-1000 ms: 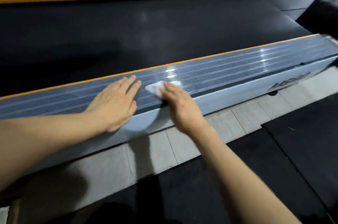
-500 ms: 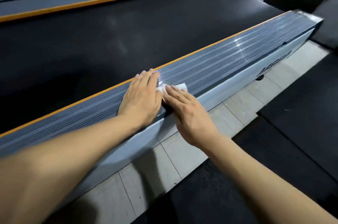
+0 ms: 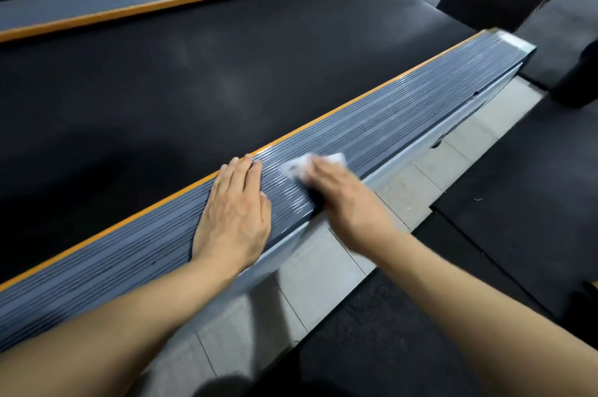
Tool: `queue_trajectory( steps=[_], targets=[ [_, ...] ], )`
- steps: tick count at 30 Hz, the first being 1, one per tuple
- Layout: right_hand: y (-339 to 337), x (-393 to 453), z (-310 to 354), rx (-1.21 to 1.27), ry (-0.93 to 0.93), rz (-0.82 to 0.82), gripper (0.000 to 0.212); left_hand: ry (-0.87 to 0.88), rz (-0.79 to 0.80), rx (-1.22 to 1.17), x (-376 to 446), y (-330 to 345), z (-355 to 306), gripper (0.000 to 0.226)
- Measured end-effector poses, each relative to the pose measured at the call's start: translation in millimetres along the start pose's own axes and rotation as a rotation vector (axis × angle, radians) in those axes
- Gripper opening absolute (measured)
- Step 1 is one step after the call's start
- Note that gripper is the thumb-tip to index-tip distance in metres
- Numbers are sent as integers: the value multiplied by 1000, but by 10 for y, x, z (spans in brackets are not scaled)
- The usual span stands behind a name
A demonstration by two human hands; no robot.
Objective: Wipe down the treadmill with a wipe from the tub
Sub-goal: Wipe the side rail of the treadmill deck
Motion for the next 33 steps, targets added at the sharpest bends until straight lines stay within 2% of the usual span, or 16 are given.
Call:
queue_trajectory(
  steps=[3, 6, 9, 11, 12, 13, 16, 17, 19, 21, 23, 25, 26, 28, 31, 33],
  targets=[
    [219, -66, 334, -27, -211, 183, 53, 1, -15, -21, 9, -6, 15, 69],
    [-19, 164, -64, 39, -215, 156, 47, -4, -20, -27, -2, -20, 23, 67],
    [-470, 455, -834, 43, 154, -50, 54, -28, -7, -37, -14, -29, 22, 62],
    [-552, 558, -1073, -53, 389, -94, 58, -32, -11, -41, -24, -46, 20, 60],
    [-533, 602, -1018, -43, 369, -90, 58, -36, -13, -41, -26, -49, 22, 60],
    [-494, 649, -874, -3, 242, -63, 58, -40, -13, -40, -22, -46, 21, 60],
    [-152, 700, -199, 69, -250, 132, 56, -31, -27, -24, -20, -27, 38, 60],
    [-42, 704, -44, 41, -310, 196, 57, -22, -32, -21, -19, -28, 37, 61],
    [27, 800, -45, 4, -308, 258, 61, -9, -37, -14, -28, -39, 29, 63],
    [-99, 1004, -378, -12, -192, 198, 63, -15, -40, -13, -34, -50, 18, 62],
    [-356, 1152, -887, -47, 96, 95, 61, -30, -35, -19, -41, -54, 9, 60],
    [-523, 1139, -1279, -72, 309, 82, 65, -45, -28, -23, -40, -64, -3, 58],
    [-533, 1096, -1330, -89, 343, 96, 67, -48, -26, -23, -40, -66, -7, 58],
    [-509, 1018, -1165, -90, 227, 78, 66, -55, -22, -17, -47, -68, -17, 57],
    [-349, 852, -554, 11, -204, 147, 61, -59, -25, -8, -45, -81, -30, 58],
    [-179, 646, -228, 25, -355, 225, 51, -56, -26, 10, -38, -90, -44, 60]
  ],
)
Point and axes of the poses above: each hand's wrist, its own x-axis towards the middle knuckle, its own y-axis out of the palm, z = x × y, the point moved 3 cm from there along x, towards the middle knuckle, and after that the axes turned 11 degrees about z, right-handed, at the moved point
